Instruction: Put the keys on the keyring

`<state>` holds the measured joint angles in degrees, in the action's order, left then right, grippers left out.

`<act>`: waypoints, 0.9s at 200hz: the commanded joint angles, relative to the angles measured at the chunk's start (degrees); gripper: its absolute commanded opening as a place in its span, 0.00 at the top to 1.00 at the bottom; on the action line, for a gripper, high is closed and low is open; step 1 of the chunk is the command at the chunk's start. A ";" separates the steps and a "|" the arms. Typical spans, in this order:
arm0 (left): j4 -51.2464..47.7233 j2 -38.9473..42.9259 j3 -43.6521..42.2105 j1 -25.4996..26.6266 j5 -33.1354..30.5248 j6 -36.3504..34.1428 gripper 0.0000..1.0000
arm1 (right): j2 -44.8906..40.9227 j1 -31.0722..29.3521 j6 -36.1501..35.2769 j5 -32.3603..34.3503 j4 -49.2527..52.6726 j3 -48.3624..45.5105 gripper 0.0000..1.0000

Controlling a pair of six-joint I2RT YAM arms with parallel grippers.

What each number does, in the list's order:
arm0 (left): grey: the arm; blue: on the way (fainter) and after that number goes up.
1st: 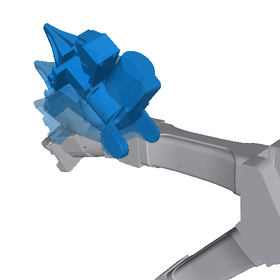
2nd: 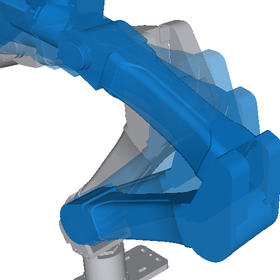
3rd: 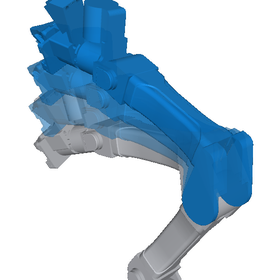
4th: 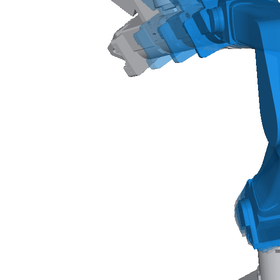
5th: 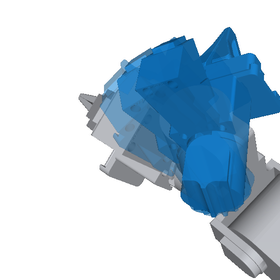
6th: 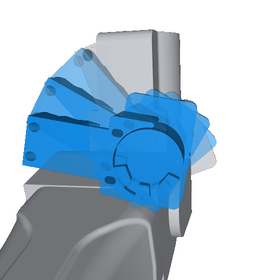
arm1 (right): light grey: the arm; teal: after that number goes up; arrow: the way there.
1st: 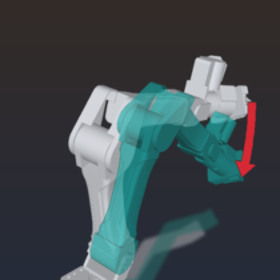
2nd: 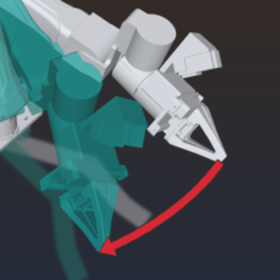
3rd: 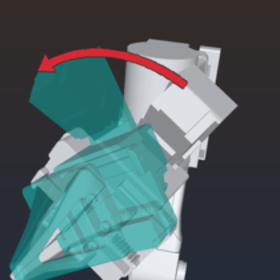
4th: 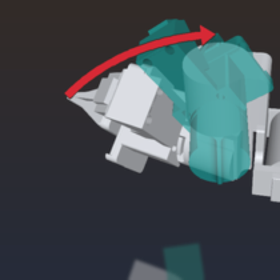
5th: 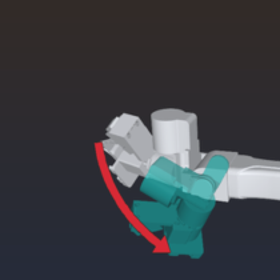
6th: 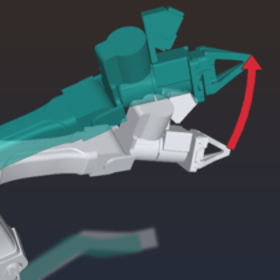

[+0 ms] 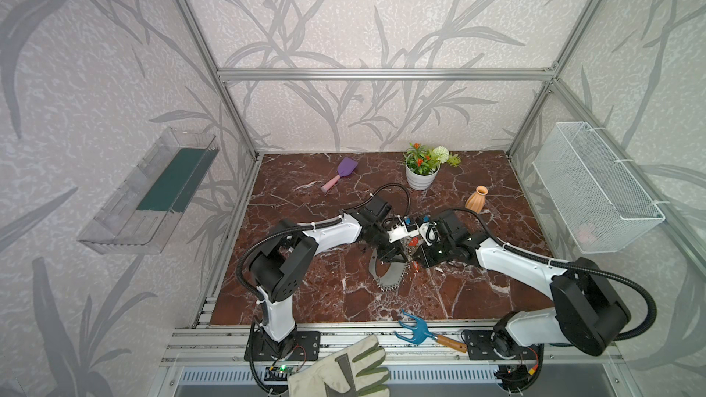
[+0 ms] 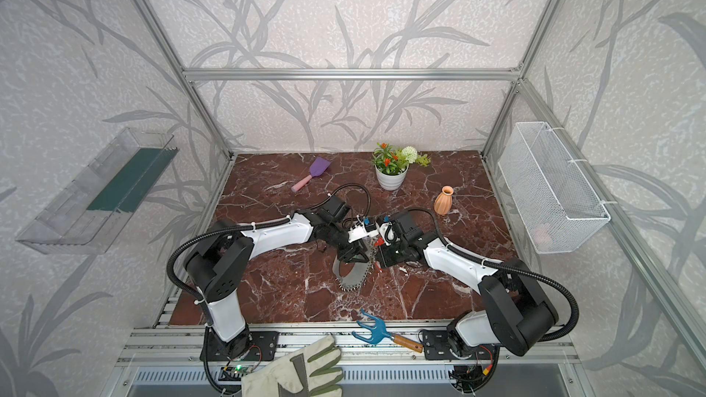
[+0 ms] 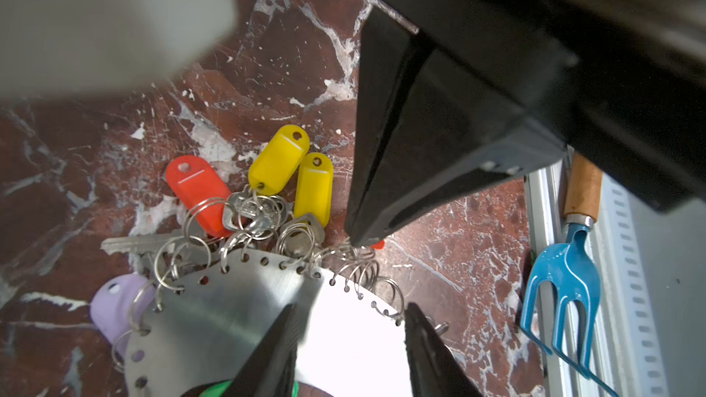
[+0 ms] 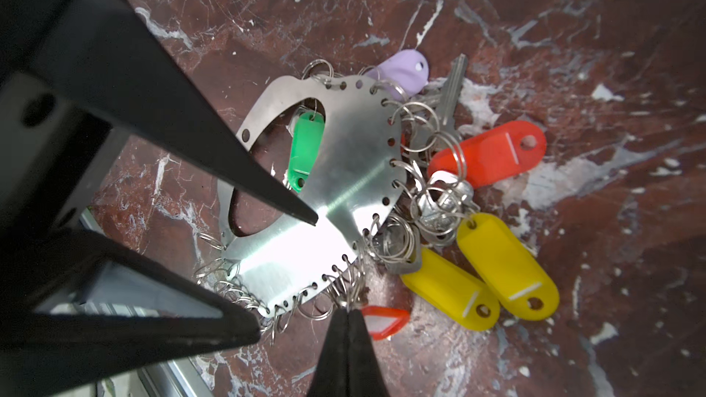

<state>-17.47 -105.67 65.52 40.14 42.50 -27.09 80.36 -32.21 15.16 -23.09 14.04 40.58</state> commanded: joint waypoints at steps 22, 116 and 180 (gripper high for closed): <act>2.51 -3.09 1.36 0.21 -0.04 -5.52 0.58 | -2.78 0.44 0.16 -1.69 -1.24 -0.87 1.00; 11.58 -5.50 -0.34 1.26 1.93 -3.32 0.56 | -3.29 1.84 1.01 -4.69 -4.39 -2.65 1.00; 13.77 -7.71 0.44 1.10 3.01 -3.10 0.55 | -4.31 2.47 0.84 -5.30 -4.55 -2.93 1.00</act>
<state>-6.46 -111.92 65.52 41.47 44.93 -30.24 77.56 -29.71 16.93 -26.02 10.48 38.35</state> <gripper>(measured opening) 0.451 0.047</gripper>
